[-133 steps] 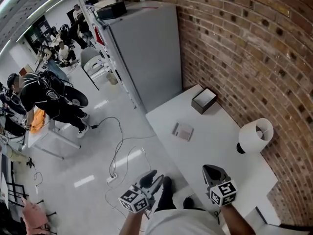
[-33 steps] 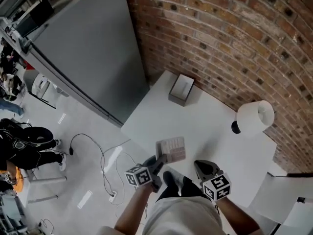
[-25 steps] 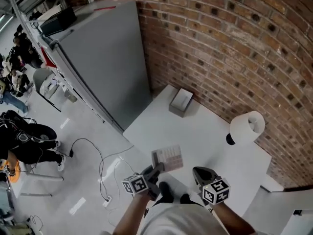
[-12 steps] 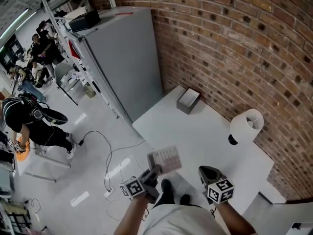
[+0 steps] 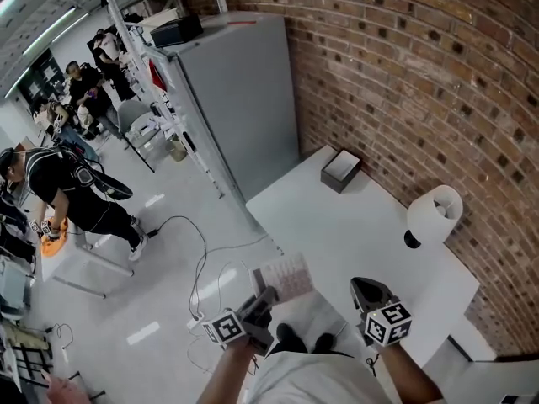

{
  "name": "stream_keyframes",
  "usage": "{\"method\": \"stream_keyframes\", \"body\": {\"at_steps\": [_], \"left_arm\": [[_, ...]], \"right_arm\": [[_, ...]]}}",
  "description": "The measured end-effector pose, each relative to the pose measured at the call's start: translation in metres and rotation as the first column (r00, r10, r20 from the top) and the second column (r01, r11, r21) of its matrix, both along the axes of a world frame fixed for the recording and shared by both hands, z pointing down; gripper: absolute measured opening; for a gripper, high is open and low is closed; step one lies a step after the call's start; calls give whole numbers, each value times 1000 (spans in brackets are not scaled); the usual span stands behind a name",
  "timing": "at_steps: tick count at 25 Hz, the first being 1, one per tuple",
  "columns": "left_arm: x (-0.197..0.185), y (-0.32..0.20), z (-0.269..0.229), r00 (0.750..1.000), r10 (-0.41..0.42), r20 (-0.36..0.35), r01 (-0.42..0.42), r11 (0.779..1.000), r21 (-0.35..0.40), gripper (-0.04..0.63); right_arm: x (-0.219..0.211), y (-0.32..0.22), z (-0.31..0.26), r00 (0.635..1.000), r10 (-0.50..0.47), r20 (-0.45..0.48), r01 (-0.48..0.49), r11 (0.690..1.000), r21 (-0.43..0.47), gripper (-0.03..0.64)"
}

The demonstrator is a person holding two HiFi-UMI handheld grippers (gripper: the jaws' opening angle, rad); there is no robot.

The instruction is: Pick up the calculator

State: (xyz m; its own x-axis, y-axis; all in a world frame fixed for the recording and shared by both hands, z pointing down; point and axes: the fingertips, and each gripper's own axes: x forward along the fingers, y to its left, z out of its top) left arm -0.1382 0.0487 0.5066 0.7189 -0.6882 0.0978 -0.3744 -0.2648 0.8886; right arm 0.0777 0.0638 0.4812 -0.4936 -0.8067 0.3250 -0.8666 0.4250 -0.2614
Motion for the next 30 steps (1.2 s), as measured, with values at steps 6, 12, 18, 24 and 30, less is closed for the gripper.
{"method": "stream_keyframes", "body": {"at_steps": [6, 12, 18, 24, 30], "left_arm": [[-30, 3, -9, 999, -6, 42, 6, 1000, 7, 112], [-49, -4, -24, 999, -2, 37, 0, 997, 76, 112], [-57, -10, -31, 1000, 0, 12, -1, 997, 83, 112], [-54, -16, -25, 1000, 2, 5, -2, 997, 72, 112], [-55, -18, -21, 1000, -8, 9, 7, 998, 63, 112]], "right_arm": [[-25, 2, -15, 1000, -21, -18, 22, 998, 52, 11], [-39, 3, -28, 1000, 3, -14, -2, 996, 84, 11], [-49, -3, -38, 1000, 11, -10, -10, 995, 95, 11], [-50, -10, -42, 1000, 0, -24, 2, 994, 105, 11], [-49, -14, -43, 1000, -11, -27, 13, 994, 105, 11]]}}
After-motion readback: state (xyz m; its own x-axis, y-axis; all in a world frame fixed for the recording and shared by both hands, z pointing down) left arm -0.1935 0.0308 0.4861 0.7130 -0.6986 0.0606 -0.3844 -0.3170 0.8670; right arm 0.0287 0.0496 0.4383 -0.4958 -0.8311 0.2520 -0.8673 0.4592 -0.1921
